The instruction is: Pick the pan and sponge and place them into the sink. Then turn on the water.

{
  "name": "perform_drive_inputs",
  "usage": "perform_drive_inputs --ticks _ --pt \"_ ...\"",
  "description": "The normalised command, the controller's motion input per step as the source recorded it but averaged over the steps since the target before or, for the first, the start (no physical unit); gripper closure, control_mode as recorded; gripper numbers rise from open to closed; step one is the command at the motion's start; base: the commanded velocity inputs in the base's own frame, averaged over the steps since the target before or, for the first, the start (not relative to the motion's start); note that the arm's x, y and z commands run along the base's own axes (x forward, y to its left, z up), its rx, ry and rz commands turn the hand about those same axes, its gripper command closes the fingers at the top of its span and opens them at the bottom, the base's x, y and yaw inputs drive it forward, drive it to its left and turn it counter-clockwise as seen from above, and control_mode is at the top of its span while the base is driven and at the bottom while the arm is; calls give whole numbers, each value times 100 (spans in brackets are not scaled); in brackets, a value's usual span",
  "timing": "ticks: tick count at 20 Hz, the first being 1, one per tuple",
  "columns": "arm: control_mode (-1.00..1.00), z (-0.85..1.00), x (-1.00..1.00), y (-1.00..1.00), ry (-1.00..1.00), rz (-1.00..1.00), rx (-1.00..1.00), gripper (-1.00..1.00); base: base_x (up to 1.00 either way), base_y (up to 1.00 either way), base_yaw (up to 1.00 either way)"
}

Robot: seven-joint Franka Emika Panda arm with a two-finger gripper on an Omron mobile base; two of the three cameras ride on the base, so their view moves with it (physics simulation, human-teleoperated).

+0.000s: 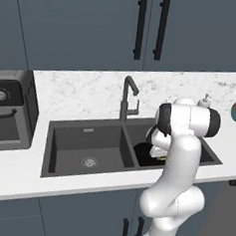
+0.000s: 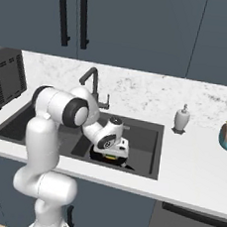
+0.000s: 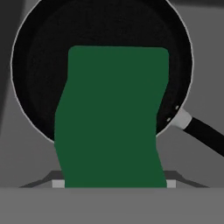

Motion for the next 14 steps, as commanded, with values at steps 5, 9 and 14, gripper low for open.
perform_drive_inputs --ticks 5,9,14 --pt "-100 -35 28 0 0 0 0 100 0 0 0" --pt "-100 -31 34 0 0 0 0 100 0 0 0" --pt "-100 -23 24 0 0 0 0 100 0 0 0"
